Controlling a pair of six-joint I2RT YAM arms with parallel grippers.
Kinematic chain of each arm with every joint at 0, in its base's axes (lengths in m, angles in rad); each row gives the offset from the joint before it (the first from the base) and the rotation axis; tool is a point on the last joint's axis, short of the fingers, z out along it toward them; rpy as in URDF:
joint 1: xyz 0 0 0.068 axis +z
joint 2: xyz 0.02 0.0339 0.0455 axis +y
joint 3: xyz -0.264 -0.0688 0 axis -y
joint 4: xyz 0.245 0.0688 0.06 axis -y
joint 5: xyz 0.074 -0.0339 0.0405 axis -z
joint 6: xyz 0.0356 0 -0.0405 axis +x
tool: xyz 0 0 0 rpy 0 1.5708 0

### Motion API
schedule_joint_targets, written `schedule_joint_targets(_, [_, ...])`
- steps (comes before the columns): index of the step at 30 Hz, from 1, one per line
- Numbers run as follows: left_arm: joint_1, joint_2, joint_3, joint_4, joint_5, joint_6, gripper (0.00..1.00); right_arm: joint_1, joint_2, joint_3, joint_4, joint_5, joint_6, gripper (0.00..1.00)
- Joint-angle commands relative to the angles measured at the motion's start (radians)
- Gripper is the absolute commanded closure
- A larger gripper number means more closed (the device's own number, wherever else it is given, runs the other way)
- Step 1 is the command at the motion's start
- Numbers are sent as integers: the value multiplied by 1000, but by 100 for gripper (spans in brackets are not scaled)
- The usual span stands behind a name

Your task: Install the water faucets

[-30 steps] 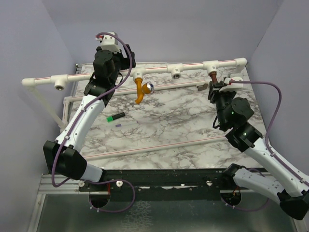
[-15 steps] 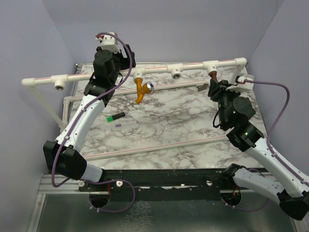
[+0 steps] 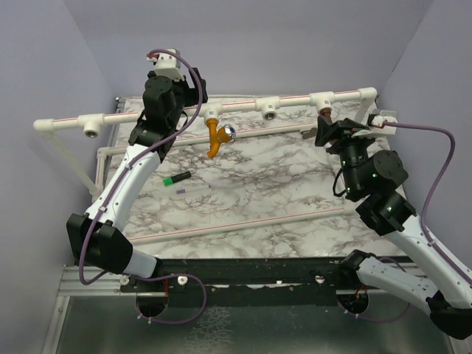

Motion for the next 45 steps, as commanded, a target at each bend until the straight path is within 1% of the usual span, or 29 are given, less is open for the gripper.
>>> schedule_joint_targets(1, [-29, 109, -91, -239, 108, -13, 16, 4, -19, 70, -29, -91, -168, 27])
schedule_joint_targets(4, [-30, 109, -91, -239, 109, -13, 16, 4, -17, 89, -65, -114, -276, 22])
schedule_joint_targets(7, [-29, 109, -91, -238, 108, -13, 16, 4, -19, 92, -117, -148, -364, 21])
schedule_joint_targets(13, [-29, 112, -91, -239, 110, -14, 17, 4, -37, 42, -142, -201, -453, 21])
schedule_joint_targets(20, [-29, 112, -91, -239, 111, -16, 17, 4, -5, -33, -78, -103, -507, 21])
schedule_joint_targets(25, [-29, 113, -91, -239, 111, -14, 16, 4, 21, -76, 21, -24, -525, 25])
schedule_joint_targets(29, [-29, 114, -91, -239, 111, -14, 16, 4, 36, -103, 91, 52, -533, 36])
schedule_joint_targets(36, [-29, 113, -91, -239, 110, -15, 16, 4, 46, -128, 109, 68, -491, 64])
schedule_joint_targets(38, [-29, 113, -91, -239, 109, -14, 16, 4, 52, -133, 111, 75, -466, 82])
schedule_joint_targets(39, [-29, 114, -91, -239, 109, -14, 16, 4, 53, -132, 111, 79, -448, 94])
schedule_joint_targets(40, [-29, 114, -91, -239, 110, -14, 16, 4, 53, -134, 114, 82, -426, 99])
schedule_joint_targets(45, [-29, 116, -91, -239, 112, -14, 16, 4, 24, -158, 146, 99, -282, 100])
